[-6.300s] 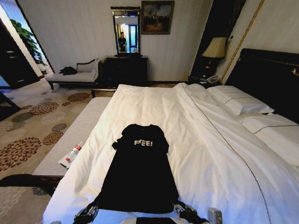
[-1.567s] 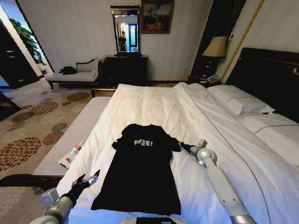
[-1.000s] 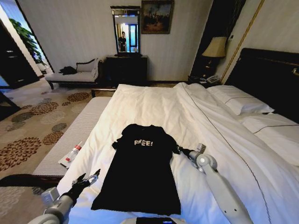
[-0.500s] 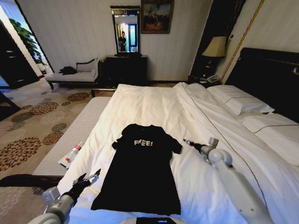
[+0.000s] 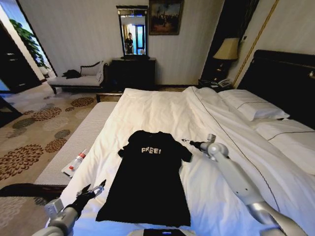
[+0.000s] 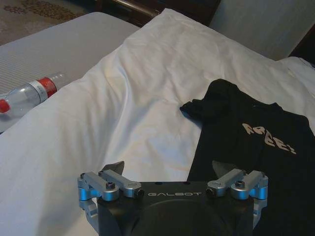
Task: Fold the clothes on the bed.
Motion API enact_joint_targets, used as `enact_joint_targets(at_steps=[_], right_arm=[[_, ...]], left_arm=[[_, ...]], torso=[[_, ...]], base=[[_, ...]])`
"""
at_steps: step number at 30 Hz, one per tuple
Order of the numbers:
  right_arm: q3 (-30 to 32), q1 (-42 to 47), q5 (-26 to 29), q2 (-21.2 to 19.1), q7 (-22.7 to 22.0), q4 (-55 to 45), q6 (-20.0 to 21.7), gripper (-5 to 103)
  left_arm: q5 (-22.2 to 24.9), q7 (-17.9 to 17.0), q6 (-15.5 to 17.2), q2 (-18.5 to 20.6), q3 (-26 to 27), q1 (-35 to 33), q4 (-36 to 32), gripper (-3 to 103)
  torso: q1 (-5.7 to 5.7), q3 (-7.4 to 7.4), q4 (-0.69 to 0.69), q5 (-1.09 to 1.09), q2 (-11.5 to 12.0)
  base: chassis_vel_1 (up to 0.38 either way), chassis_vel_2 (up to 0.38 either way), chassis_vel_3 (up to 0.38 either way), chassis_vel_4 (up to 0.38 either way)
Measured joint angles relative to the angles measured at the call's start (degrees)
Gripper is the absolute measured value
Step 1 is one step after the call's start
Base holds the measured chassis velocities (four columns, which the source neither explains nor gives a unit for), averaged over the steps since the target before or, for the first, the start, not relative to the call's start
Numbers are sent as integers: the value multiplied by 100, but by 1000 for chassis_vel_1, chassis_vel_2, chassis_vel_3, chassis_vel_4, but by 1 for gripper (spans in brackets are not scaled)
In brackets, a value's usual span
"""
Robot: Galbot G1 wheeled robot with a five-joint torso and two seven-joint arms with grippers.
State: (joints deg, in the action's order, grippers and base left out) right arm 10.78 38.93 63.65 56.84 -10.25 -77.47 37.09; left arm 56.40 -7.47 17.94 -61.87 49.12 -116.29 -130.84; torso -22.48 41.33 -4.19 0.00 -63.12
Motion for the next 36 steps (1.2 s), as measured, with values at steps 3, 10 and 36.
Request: enact_joint_targets(at_steps=[3,10,36], right_arm=[[-159,-99,-212,21,70,165,-44,94],[-428,-214,-430,66,169,373,-88,89],[-804,-511,-616,215,234,881,-201,16]], left_arm=[[12,11,0,-5,14,0,20,100],[62,76,-8,-5,76,3,123,100],[394,237,-60,-14,514,-92,293,100]], torso=[[0,0,-1,0,0],[1,0,-2,0,0],[1,-1,-1,1,-1]], base=[[0,0,0,0],[0,0,0,0],[0,0,0,0]])
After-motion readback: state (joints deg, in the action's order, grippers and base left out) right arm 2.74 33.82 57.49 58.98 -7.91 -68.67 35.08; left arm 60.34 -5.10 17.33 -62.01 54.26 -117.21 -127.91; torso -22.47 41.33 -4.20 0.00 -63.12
